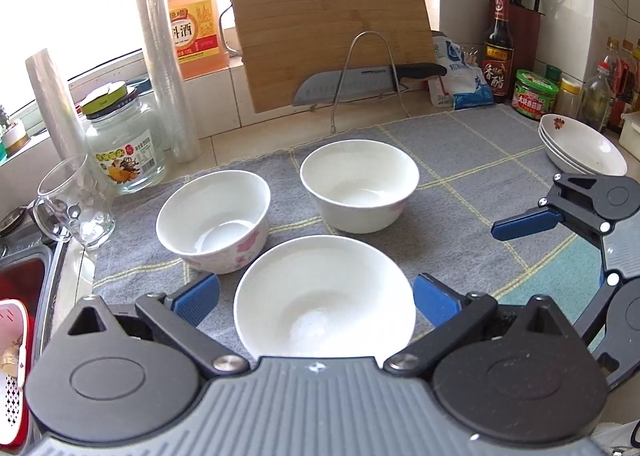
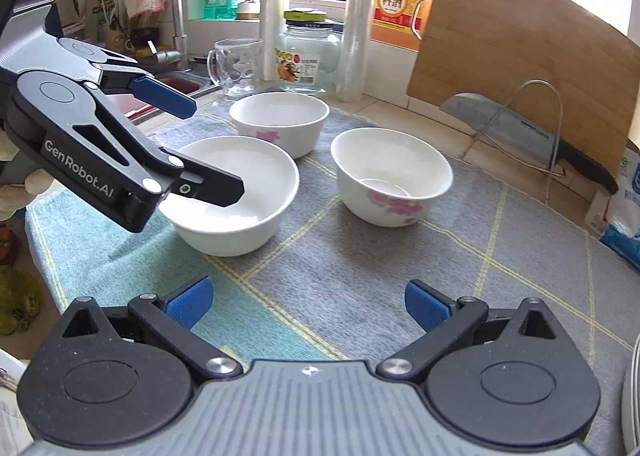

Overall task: Organize plates and bowls
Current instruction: 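Move the left tool toward the white bowls on the towel, then close the left gripper on the rim of a white bowl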

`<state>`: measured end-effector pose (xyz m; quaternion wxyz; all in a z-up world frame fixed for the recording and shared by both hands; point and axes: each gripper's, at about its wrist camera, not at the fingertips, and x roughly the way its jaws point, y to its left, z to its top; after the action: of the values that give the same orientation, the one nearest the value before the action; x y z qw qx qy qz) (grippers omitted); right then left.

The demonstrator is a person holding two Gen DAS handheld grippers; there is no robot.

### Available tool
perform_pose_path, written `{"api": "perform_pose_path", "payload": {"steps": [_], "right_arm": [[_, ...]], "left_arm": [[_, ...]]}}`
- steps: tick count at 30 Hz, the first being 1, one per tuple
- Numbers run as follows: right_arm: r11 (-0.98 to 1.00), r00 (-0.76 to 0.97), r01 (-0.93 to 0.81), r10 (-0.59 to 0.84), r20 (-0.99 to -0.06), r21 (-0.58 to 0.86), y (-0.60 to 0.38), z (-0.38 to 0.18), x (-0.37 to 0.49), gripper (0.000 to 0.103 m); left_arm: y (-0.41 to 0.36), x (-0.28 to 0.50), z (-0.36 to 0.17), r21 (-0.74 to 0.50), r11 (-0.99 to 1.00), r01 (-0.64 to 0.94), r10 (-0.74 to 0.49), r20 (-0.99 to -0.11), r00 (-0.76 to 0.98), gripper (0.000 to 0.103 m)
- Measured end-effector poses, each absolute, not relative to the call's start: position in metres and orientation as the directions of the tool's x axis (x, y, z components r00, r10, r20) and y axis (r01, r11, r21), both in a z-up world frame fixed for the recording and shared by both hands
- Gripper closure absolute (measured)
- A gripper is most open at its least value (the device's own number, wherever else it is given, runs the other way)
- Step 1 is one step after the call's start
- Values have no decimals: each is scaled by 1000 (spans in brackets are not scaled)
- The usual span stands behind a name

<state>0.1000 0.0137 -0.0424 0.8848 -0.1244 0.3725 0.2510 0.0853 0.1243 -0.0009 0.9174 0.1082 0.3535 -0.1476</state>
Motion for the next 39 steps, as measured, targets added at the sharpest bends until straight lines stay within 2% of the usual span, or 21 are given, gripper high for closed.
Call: {"api": "perform_pose_path", "payload": {"steps": [6, 12, 15, 17, 20, 22, 24, 26, 27, 29, 39], "right_arm": [[789, 575, -614, 425, -699, -25, 54, -48, 102, 0], [785, 552, -619, 425, -718, -11, 68, -57, 111, 0], [794, 555, -608, 407, -726, -19, 70, -62, 116, 0], [800, 563, -599, 396, -725, -28, 72, -63, 117, 0], [795, 572, -605, 400, -716, -39, 73, -63, 115, 0], [788, 572, -614, 408, -711, -42, 73, -62, 113, 4], [784, 571, -619, 411, -710, -44, 73, -62, 113, 16], [781, 560, -624, 417, -716, -33, 73, -62, 114, 22], [780, 558, -624, 418, -717, -32, 73, -63, 114, 23], [783, 563, -621, 417, -713, -33, 73, -63, 114, 23], [781, 566, -624, 426, -705, -29, 73, -62, 115, 23]], "left_arm": [[150, 99, -9, 86, 940, 331, -175, -711, 681, 2], [160, 112, -16, 48, 932, 358, -206, -744, 636, 10], [158, 117, -19, 41, 921, 387, -223, -759, 611, 16], [156, 119, -20, 37, 916, 399, -230, -767, 600, 24], [154, 122, -21, 17, 908, 418, -252, -775, 580, 27], [153, 123, -22, 12, 905, 426, -259, -778, 572, 27], [153, 124, -23, 9, 901, 433, -264, -781, 566, 29], [153, 126, -24, -2, 900, 435, -271, -785, 557, 33], [153, 126, -24, -5, 900, 435, -272, -787, 554, 33], [154, 127, -24, -14, 898, 439, -279, -791, 545, 41], [152, 128, -24, -38, 887, 459, -305, -796, 523, 45]]}}
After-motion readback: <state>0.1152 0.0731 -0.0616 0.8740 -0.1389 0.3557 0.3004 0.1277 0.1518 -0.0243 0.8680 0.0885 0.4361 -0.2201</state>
